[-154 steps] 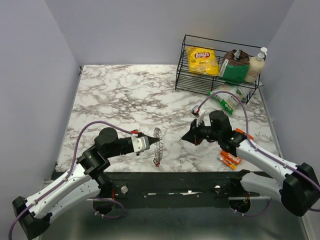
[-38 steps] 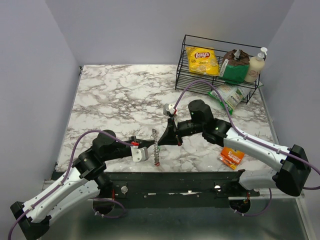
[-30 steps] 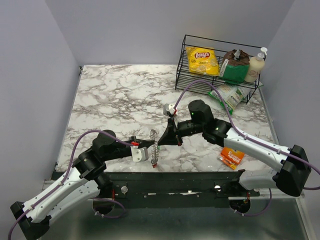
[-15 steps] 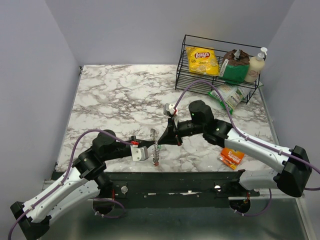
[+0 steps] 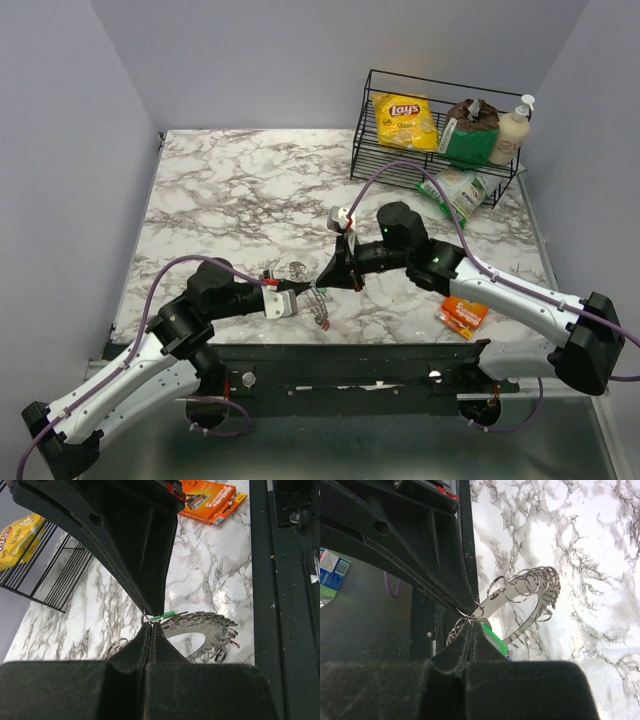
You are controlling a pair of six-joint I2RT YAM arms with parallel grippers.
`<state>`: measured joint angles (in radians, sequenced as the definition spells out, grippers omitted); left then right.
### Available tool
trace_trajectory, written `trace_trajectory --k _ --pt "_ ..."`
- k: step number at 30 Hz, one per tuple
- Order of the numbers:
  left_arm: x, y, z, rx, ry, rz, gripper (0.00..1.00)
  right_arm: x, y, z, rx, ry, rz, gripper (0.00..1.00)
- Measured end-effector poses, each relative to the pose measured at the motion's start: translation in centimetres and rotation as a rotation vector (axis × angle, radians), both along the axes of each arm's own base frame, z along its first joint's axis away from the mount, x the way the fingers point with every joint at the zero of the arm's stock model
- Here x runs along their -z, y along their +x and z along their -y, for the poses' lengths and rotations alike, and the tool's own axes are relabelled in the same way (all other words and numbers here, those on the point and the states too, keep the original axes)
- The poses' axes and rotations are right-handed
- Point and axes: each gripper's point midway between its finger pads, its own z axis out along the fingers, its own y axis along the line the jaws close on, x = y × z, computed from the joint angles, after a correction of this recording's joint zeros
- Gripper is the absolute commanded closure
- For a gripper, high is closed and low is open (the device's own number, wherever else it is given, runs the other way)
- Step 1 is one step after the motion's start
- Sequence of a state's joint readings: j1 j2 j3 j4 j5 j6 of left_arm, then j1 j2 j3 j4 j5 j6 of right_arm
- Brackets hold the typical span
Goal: Put the keys on the keyring
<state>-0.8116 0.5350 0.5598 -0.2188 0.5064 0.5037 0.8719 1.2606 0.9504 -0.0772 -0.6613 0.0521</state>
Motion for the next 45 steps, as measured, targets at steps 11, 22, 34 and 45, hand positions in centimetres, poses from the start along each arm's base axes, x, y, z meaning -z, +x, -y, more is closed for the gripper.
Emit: trace_trajectory --k 11,22,34,45 --pt "-0.1 0.0 0.2 -0.008 -0.019 -0.042 1.00 0.0 0.1 0.2 0.010 0.001 0.006 0.99" --pt "-0.1 0.3 0.8 -0.014 -0.033 -0.082 1.00 -0.1 0.5 0.7 0.061 -0.004 0.030 0.99" --pt "-0.3 0.3 1.4 0.001 -0.051 -0.104 1.00 -0.8 1.1 1.7 0.143 0.020 0.087 0.99" --pt "-0.9 0.5 1.8 -0.010 -0.103 -0.146 1.00 -1.2 1.3 1.7 0.169 0.030 0.115 0.99"
